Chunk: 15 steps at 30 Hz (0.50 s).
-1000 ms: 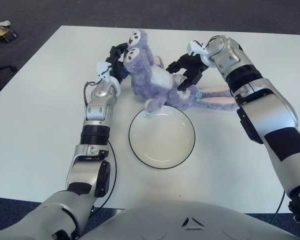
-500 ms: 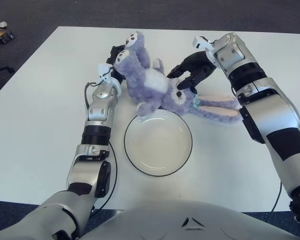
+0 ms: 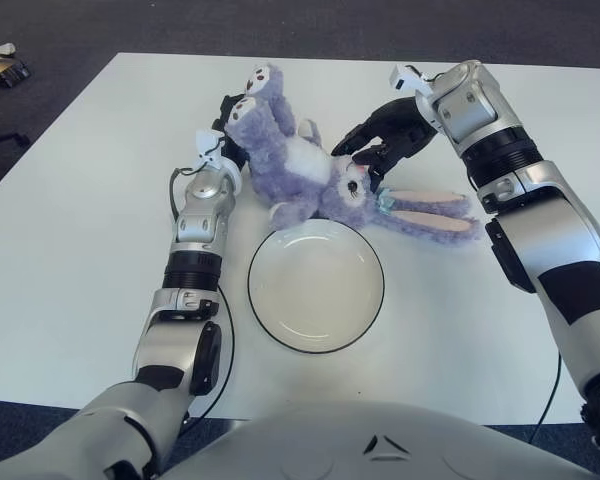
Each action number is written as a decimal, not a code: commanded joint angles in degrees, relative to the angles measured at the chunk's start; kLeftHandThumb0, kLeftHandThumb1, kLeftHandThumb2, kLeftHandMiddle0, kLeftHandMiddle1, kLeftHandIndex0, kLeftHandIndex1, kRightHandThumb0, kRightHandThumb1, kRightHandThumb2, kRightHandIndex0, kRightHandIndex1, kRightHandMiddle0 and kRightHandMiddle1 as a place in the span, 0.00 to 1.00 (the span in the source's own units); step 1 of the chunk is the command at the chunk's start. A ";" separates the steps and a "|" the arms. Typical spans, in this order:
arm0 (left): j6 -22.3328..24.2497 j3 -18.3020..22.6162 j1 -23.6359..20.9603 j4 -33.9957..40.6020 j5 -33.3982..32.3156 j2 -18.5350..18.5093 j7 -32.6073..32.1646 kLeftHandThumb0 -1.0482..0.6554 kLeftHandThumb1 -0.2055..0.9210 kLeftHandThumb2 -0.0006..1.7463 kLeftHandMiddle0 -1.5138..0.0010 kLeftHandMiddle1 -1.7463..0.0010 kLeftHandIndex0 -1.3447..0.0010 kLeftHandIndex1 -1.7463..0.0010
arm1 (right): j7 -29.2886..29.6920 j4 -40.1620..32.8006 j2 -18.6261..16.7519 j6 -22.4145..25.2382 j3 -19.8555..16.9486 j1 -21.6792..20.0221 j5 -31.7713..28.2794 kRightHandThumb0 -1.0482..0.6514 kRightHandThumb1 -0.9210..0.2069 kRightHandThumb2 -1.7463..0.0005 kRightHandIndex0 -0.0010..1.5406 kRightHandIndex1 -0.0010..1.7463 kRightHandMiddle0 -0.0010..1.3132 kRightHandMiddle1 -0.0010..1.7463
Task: Put the doll into the plate.
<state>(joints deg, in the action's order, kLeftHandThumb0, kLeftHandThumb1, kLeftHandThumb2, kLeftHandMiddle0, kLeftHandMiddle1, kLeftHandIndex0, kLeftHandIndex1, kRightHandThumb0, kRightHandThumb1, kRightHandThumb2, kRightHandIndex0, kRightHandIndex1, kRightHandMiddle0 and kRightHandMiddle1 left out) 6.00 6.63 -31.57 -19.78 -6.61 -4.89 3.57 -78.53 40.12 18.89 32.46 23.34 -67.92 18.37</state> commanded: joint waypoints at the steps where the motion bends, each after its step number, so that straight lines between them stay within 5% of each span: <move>1: -0.98 0.03 -0.78 -0.70 -0.37 0.12 0.65 0.33 0.92 0.45 0.85 0.27 1.00 0.29 | -0.69 -2.86 0.14 2.28 1.84 1.97 -0.69 0.00 0.00 0.46 0.01 0.16 0.00 0.00; 7: -1.74 0.03 -0.77 -1.03 -0.51 0.19 0.78 0.33 0.92 0.45 0.85 0.27 1.00 0.28 | 0.15 -7.03 0.60 4.76 3.09 4.08 -0.89 0.00 0.00 0.47 0.03 0.16 0.01 0.01; 15: -1.70 -0.30 -0.70 -0.79 0.02 0.07 0.36 0.32 0.92 0.45 0.87 0.27 1.00 0.28 | 4.31 -10.28 1.50 1.26 3.65 8.17 -0.55 0.01 0.00 0.50 0.06 0.19 0.01 0.07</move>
<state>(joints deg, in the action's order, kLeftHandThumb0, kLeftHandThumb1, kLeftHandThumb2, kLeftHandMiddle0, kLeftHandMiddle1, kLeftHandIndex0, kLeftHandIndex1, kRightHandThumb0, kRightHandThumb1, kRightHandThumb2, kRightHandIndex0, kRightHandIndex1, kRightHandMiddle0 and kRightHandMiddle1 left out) 4.60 6.59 -31.59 -20.45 -6.77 -4.84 3.70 -76.69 30.96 20.24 35.23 26.02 -64.14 18.31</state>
